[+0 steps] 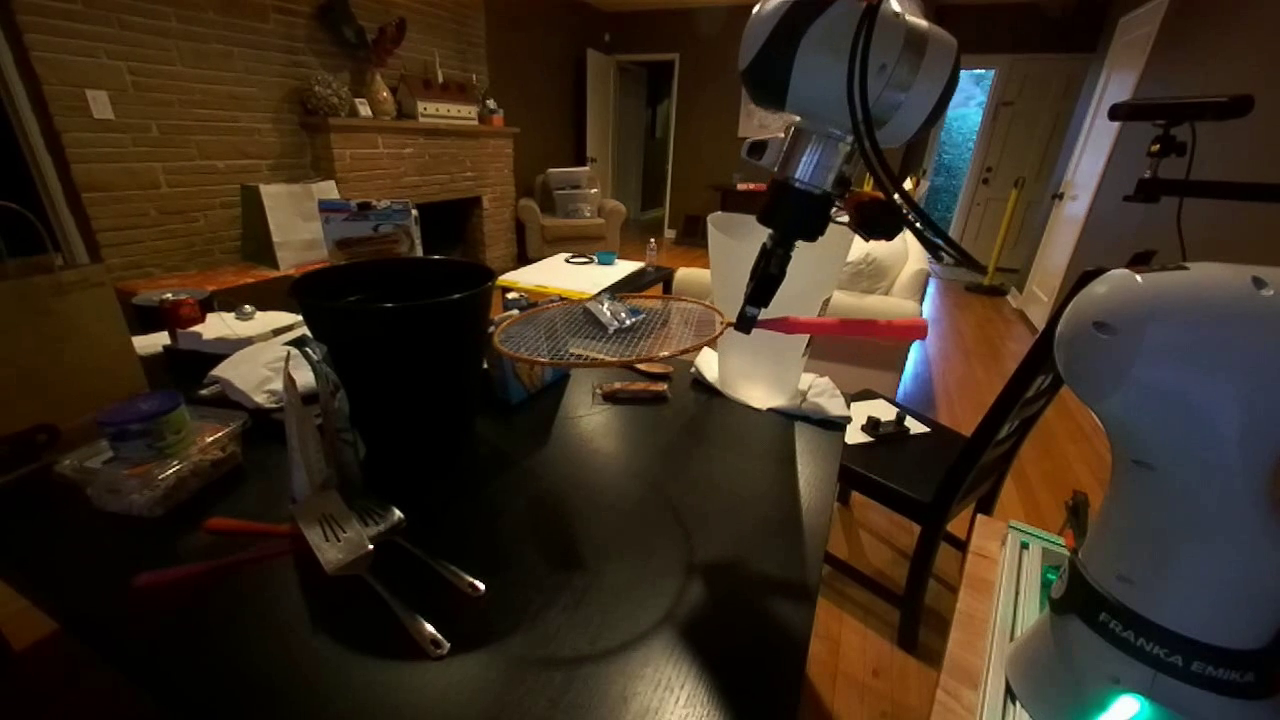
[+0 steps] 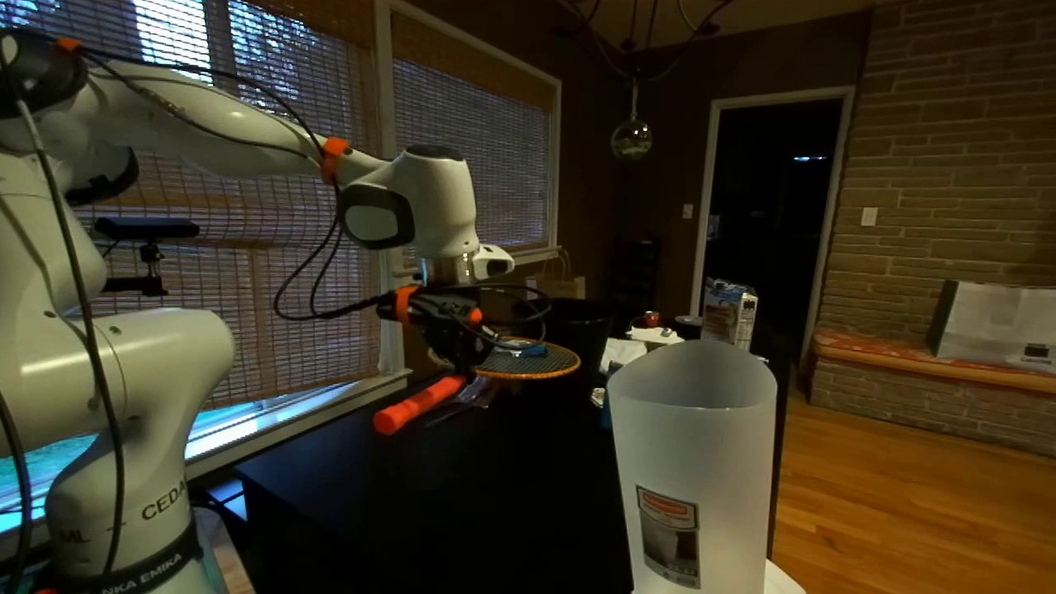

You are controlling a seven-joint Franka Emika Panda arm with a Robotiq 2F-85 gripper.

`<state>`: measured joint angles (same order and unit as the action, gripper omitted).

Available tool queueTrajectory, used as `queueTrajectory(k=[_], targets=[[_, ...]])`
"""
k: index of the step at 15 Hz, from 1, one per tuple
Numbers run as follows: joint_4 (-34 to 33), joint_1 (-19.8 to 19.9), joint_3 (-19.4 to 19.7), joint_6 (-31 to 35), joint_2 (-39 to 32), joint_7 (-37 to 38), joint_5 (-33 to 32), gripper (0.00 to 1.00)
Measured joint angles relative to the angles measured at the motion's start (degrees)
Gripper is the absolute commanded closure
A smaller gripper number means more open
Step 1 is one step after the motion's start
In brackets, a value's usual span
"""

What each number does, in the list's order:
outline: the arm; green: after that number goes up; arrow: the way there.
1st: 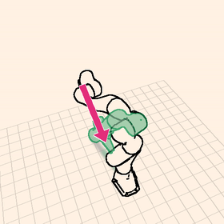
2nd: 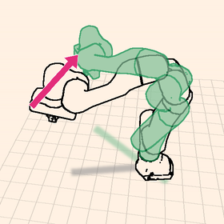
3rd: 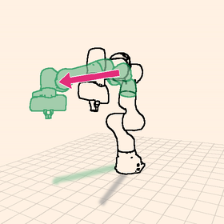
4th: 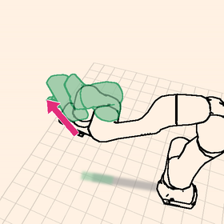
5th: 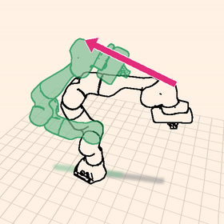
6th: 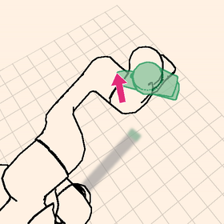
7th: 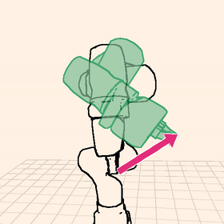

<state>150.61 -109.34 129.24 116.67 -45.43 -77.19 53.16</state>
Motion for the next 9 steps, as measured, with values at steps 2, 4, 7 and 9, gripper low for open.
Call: queueTrajectory(k=[2, 4, 7, 9], targets=[[0.5, 0.0, 0.2, -1.6, -2.8, 0.0, 0.0, 0.86], [0.5, 0.3, -0.3, -2.0, -3.8, 0.1, 0.1, 0.86], [0.5, 0.6, -0.6, -2.0, -3.7, 0.0, 0.1, 0.86], [0.5, 0.7, -0.6, -2.0, -3.7, 0.0, 0.1, 0.97]])
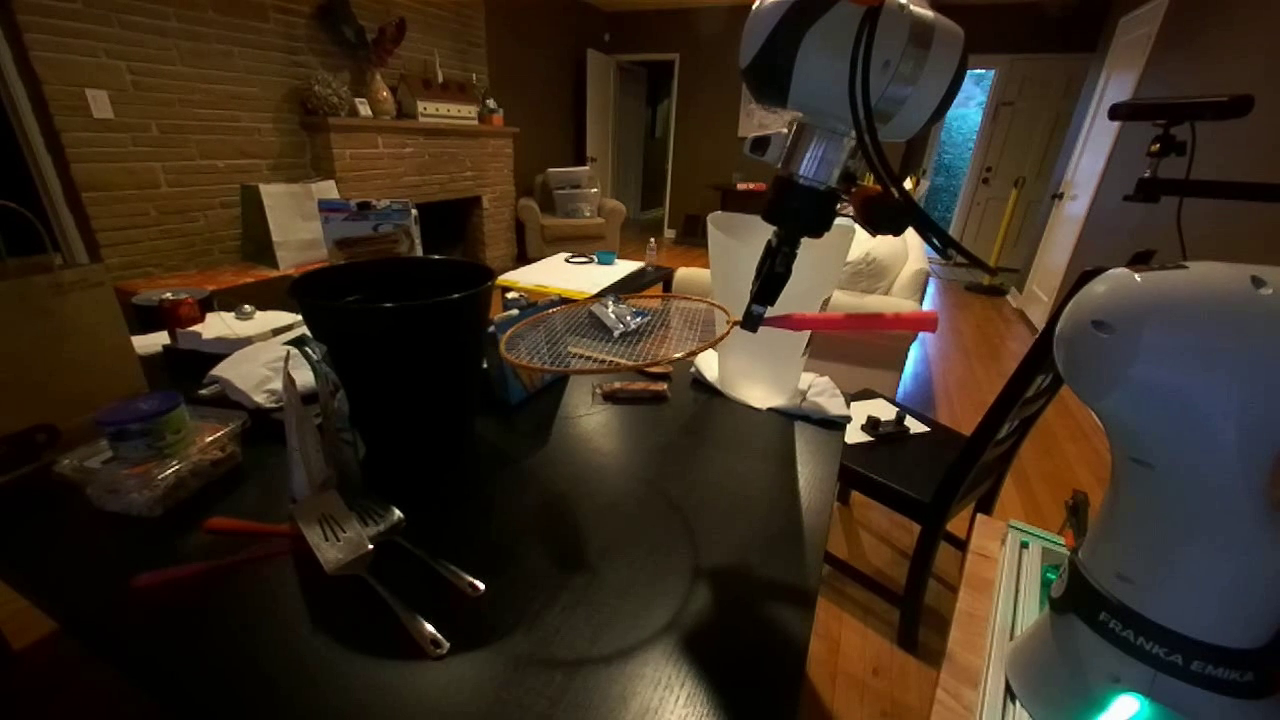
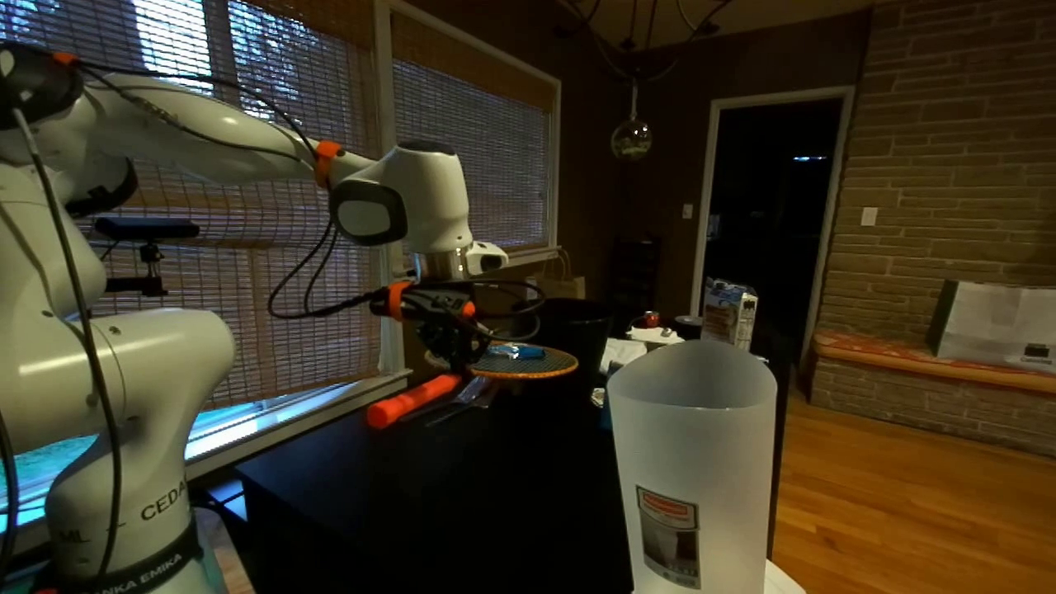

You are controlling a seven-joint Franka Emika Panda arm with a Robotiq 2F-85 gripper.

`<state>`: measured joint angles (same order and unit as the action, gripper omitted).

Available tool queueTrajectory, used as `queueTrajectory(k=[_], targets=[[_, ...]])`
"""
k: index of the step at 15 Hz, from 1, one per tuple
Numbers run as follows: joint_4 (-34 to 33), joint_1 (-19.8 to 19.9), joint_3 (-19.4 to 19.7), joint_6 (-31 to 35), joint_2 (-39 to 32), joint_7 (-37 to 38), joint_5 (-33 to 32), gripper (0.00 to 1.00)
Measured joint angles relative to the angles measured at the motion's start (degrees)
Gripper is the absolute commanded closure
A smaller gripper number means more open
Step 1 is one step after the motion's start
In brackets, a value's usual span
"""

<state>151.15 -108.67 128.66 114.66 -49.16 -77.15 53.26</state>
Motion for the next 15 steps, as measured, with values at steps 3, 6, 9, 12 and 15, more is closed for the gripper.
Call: queueTrajectory(k=[3, 6, 9, 12, 15], targets=[[-0.3, 0.0, 0.2, -0.1, 0.0, -0.3, 0.0, 0.97], [-1.7, 0.1, 1.5, -0.7, -0.1, -0.5, 0.0, 0.97], [-3.5, 0.7, 3.2, -2.0, -0.1, -0.5, 0.0, 0.97], [-5.4, 1.7, 4.7, -4.1, -0.1, -0.6, 0.0, 0.97], [-7.9, 3.3, 5.3, -6.1, -0.1, -0.6, 0.2, 0.97]])
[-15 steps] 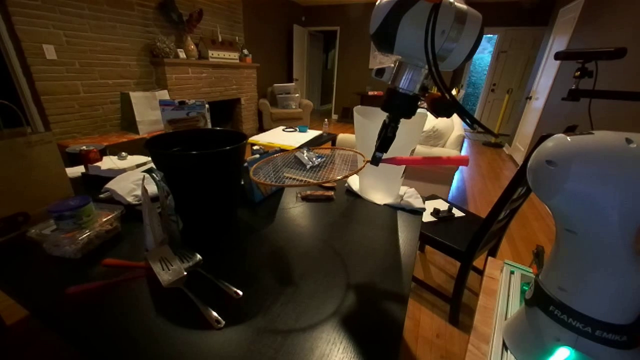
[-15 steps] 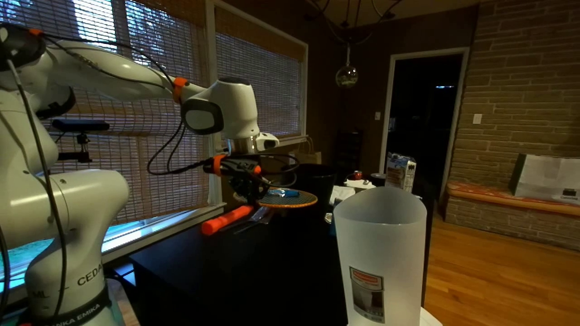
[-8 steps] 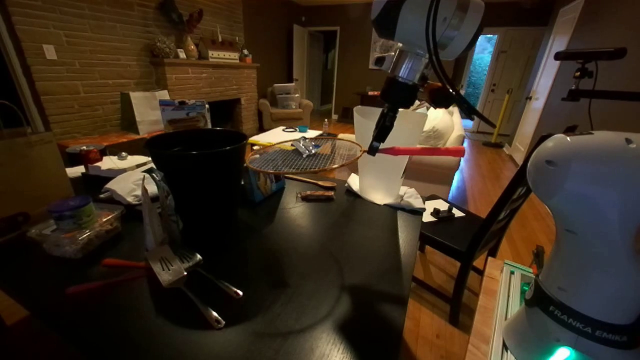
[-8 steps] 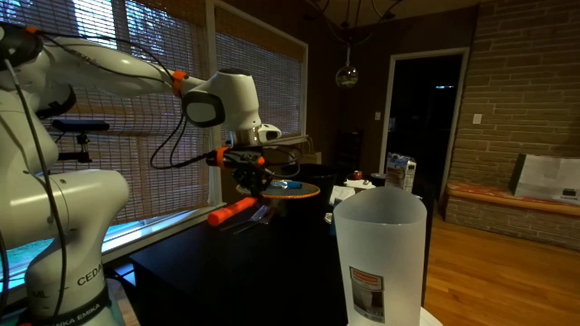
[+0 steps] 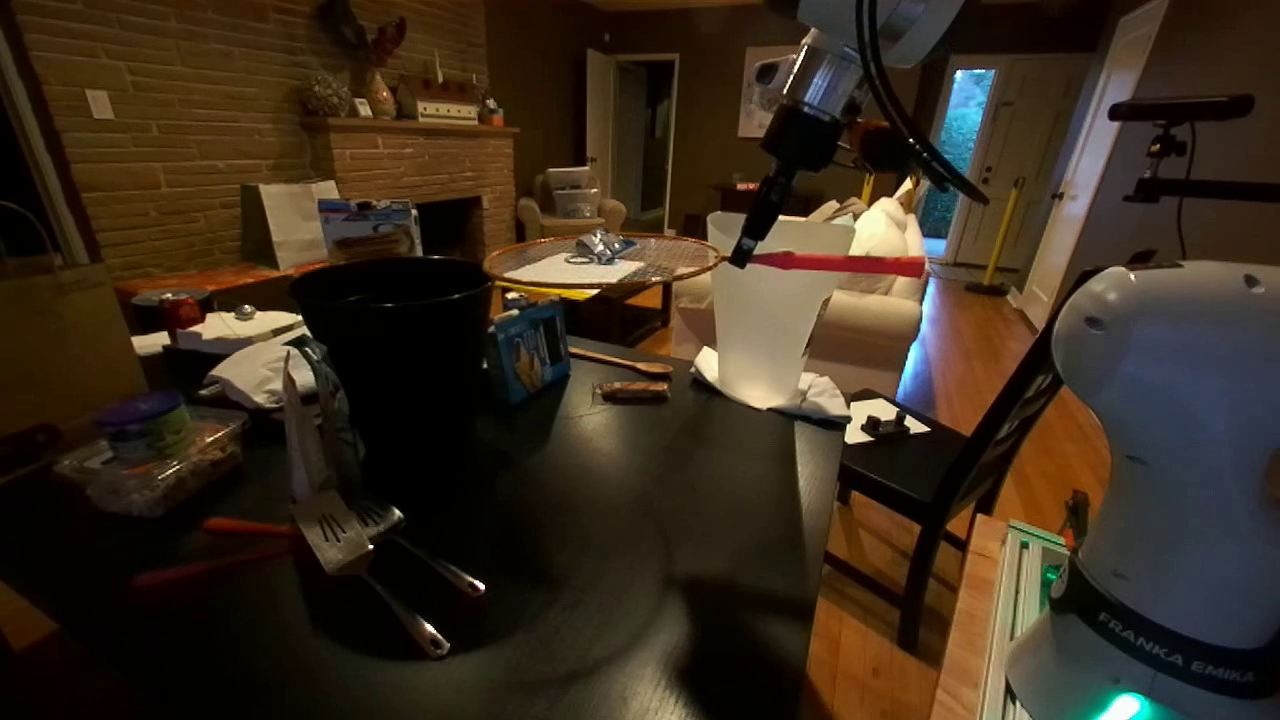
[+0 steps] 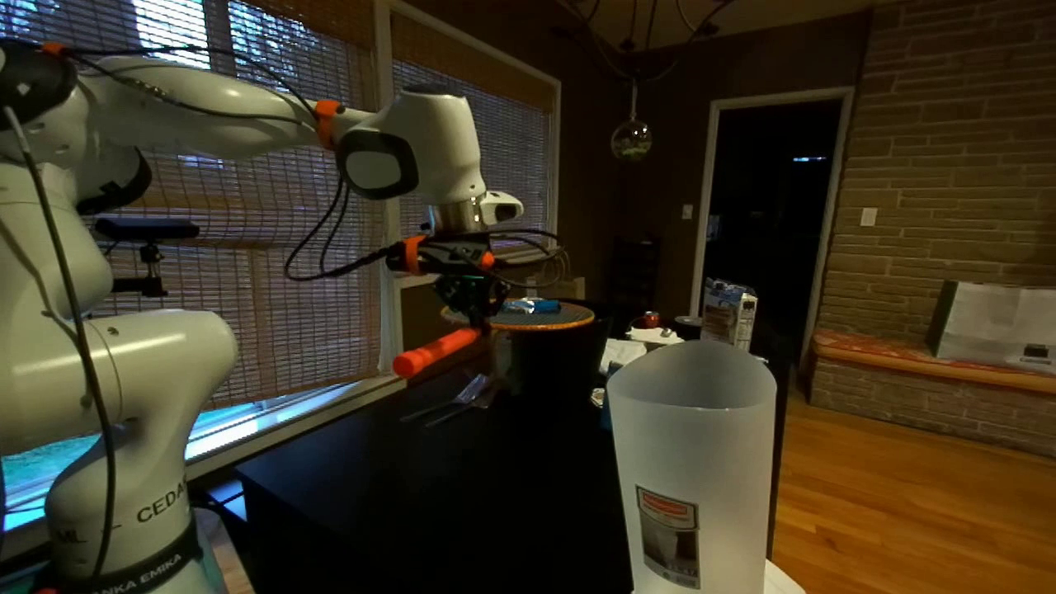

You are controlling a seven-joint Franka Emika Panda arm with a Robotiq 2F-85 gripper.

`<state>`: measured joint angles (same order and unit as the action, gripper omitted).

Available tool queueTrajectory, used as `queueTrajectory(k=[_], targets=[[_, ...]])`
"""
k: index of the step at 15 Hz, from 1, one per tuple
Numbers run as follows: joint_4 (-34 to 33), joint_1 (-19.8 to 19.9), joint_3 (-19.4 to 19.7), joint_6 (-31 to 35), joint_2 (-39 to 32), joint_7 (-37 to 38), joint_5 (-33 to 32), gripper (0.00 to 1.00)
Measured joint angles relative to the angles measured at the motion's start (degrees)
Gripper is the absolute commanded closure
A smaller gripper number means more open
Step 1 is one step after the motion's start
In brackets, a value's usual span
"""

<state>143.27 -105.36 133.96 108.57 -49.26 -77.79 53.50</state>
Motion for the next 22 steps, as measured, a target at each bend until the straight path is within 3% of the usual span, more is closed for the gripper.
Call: queueTrajectory(k=[7, 15, 22], targets=[[-5.8, 3.1, -3.4, -1.1, 0.1, 1.0, 2.8, 0.97], [-13.5, 8.8, -12.4, 0.4, 1.5, 4.8, 4.7, 0.97], [-20.4, 14.7, -21.1, 7.2, 6.0, 8.3, 4.7, 0.97]])
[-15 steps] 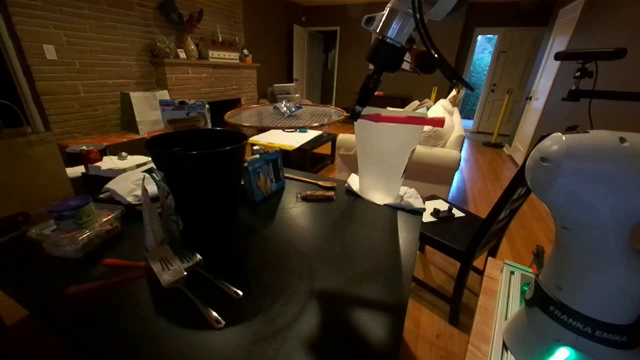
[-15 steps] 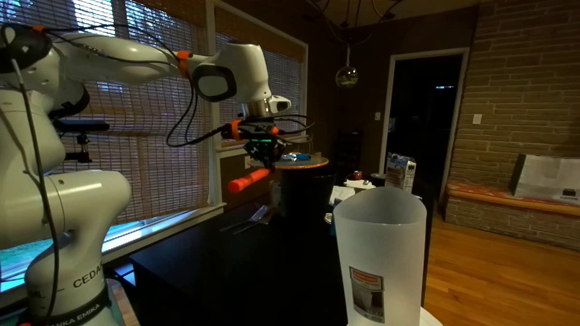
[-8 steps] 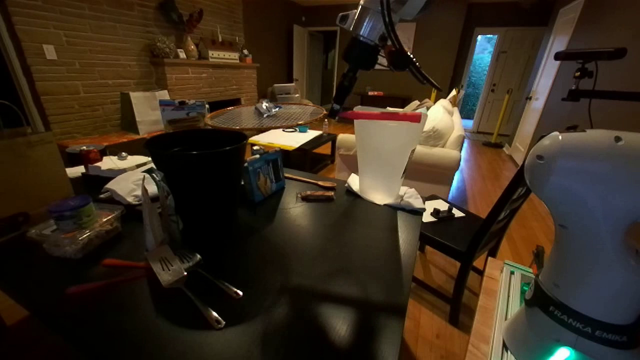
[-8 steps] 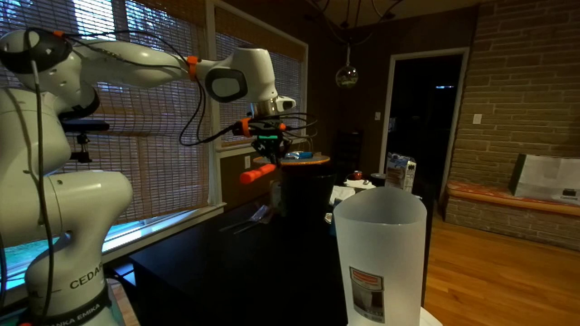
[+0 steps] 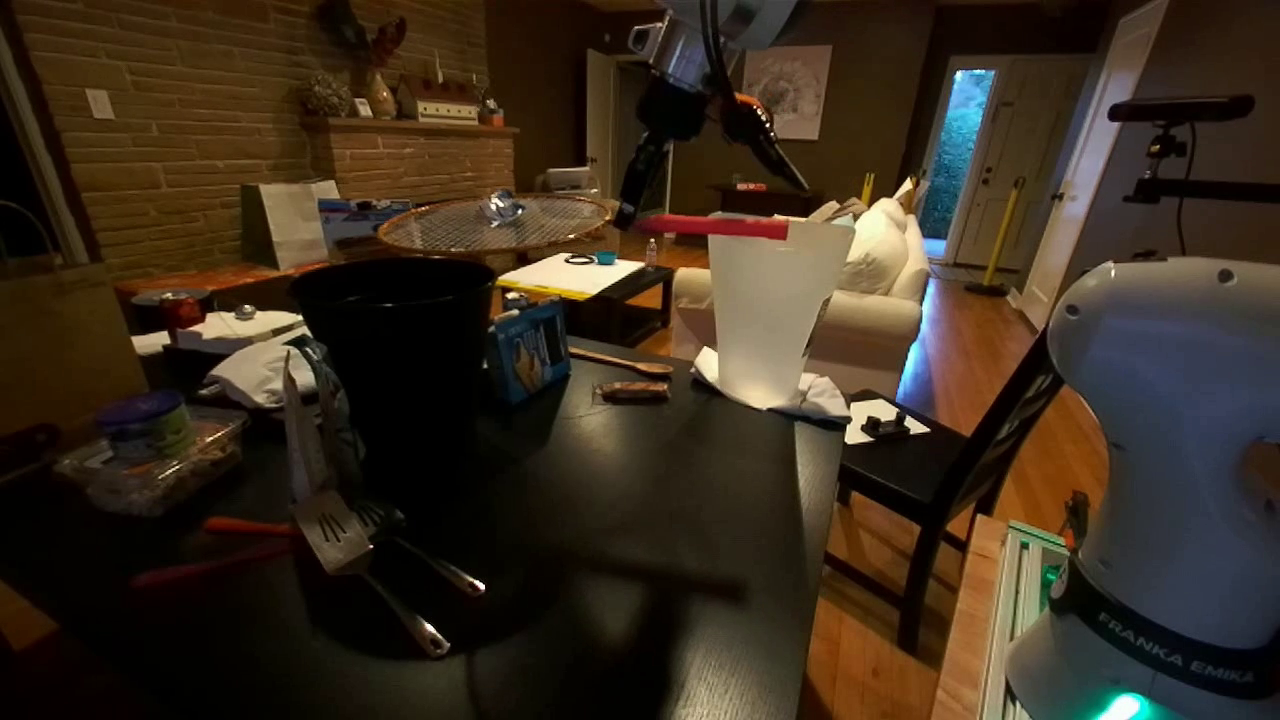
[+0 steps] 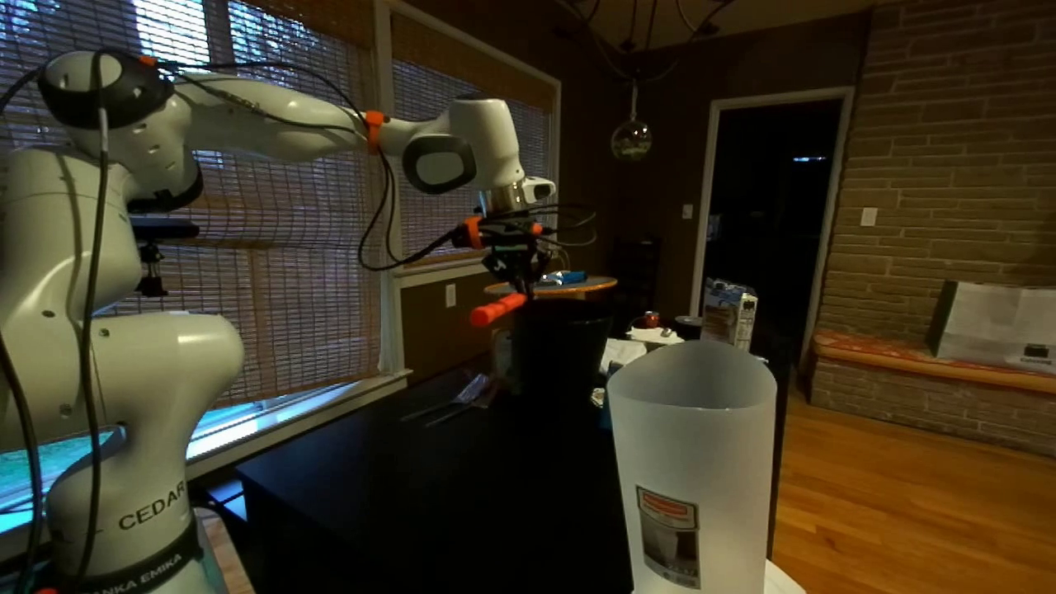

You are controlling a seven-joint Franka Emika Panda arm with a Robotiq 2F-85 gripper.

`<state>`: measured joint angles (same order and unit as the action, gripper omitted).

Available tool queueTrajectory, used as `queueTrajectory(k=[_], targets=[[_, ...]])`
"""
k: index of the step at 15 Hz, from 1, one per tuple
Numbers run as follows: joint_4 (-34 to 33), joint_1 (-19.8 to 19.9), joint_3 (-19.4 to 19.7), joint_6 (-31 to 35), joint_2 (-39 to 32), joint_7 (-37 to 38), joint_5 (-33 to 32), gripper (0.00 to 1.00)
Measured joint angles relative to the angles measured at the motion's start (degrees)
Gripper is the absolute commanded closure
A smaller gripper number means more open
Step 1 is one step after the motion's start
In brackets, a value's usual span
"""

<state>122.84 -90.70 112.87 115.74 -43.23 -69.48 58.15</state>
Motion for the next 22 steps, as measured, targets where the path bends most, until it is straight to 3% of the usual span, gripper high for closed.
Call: queueTrajectory(k=[5, 9, 13, 17, 18, 19, 22], targets=[[-4.8, 4.2, -7.2, 7.6, 3.9, 3.1, -1.3, 0.97], [-7.2, 7.2, -13.5, 15.6, 7.4, 6.5, -6.5, 0.97], [-8.4, 9.8, -20.2, 23.7, 12.1, 12.4, -16.0, 0.97], [-9.1, 13.6, -27.8, 30.8, 17.9, 22.0, -30.9, 0.97], [-9.3, 14.9, -29.8, 32.0, 19.5, 24.8, -35.2, 0.86], [-9.5, 16.5, -32.0, 32.9, 21.0, 27.6, -39.3, 0.86], [-9.9, 19.0, -35.0, 33.8, 24.0, 30.3, -43.5, 0.86]])
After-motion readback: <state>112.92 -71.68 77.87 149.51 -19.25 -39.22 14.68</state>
